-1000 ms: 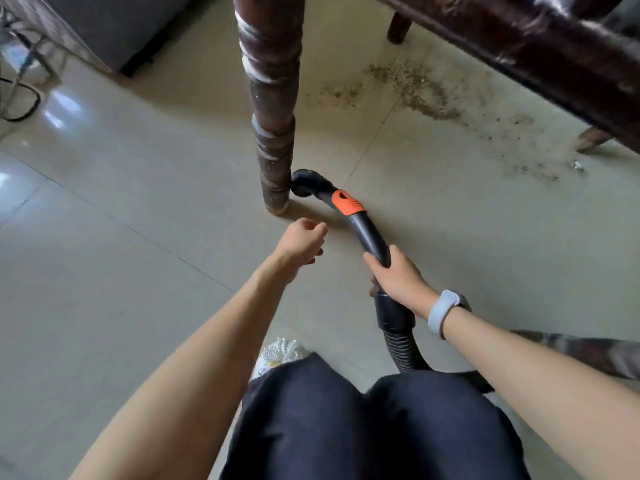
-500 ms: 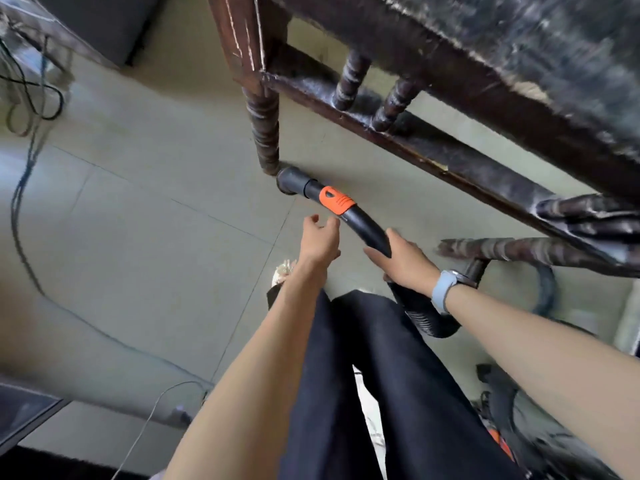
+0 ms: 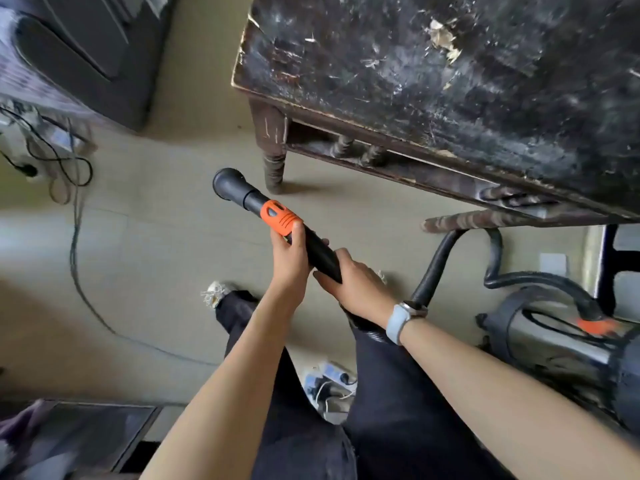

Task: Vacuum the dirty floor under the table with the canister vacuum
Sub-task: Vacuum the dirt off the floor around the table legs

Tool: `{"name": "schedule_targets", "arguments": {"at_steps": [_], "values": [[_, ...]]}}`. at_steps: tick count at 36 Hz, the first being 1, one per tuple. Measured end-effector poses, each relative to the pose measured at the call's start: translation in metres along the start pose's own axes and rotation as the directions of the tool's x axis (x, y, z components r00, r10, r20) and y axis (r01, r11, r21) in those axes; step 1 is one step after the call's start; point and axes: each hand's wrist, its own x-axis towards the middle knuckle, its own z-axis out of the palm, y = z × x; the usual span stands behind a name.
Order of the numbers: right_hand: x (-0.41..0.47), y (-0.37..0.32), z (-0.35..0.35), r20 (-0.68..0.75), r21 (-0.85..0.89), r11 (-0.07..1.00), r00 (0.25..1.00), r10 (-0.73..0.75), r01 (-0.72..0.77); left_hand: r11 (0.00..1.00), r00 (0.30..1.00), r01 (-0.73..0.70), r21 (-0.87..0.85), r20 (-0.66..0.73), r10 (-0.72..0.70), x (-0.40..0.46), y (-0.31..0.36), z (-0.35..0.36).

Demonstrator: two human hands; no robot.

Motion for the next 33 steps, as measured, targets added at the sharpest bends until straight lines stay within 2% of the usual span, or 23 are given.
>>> {"name": "schedule_targets", "arguments": {"at_steps": [4, 13, 21, 24, 29, 33], "values": [[0.004, -0.064, 0.025, -0.021, 0.002, 1.0, 1.0, -0.018, 0.018, 1.0, 0.999, -0.01, 0.027, 0.049, 0.009, 0.003, 0.047, -0.058], [0.037, -0.21, 0.069, -0.048, 0.152, 0.987, 0.997, -0.052, 0.059, 0.995, 0.999, -0.034, 0.093, -0.001, 0.034, 0.043, 0.152, -0.168], [0.092, -0.276, 0.042, -0.036, 0.329, 0.944, 0.999, 0.021, -0.008, 0.986, 1.0, 0.029, 0.162, 0.004, -0.03, 0.101, 0.229, -0.171], [0.118, -0.295, 0.036, -0.049, 0.387, 0.921, 0.997, 0.057, -0.034, 0.977, 0.998, 0.018, 0.214, 0.051, -0.03, 0.126, 0.257, -0.166], [0.165, -0.33, 0.027, -0.08, 0.596, 0.802, 0.991, 0.108, -0.04, 0.934, 0.981, 0.009, 0.357, 0.177, -0.077, 0.176, 0.307, -0.156], [0.2, -0.346, 0.033, -0.117, 0.674, 0.737, 0.978, 0.174, -0.05, 0.898, 0.965, 0.031, 0.44, 0.22, -0.141, 0.214, 0.337, -0.15]]}}
